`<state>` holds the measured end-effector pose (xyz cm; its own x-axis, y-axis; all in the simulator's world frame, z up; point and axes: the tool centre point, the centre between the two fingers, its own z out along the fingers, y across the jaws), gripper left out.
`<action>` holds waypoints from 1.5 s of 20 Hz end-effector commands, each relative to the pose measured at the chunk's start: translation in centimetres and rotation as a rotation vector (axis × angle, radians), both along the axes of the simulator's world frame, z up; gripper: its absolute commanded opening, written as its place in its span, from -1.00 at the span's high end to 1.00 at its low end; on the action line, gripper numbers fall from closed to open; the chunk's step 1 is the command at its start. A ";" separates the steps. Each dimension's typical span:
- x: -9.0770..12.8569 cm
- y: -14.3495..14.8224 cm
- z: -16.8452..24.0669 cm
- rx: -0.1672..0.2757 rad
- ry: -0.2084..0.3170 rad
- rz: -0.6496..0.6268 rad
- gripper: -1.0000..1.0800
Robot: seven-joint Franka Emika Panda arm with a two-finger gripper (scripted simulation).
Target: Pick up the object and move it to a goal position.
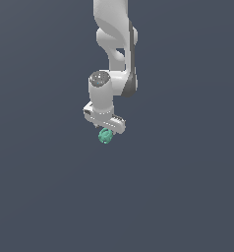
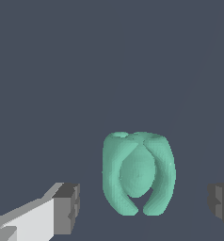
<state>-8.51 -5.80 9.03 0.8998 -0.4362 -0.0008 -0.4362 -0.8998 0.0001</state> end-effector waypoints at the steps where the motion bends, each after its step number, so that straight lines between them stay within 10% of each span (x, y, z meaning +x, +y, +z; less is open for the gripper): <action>1: 0.0 0.0 0.0 0.000 0.000 0.000 -0.92; 20: -0.1 0.0 -5.1 0.000 -0.001 -0.005 -0.92; 21: -0.1 0.0 -5.1 0.000 -0.001 -0.005 1.00; 30: -0.1 0.0 -5.1 0.000 -0.001 -0.005 1.00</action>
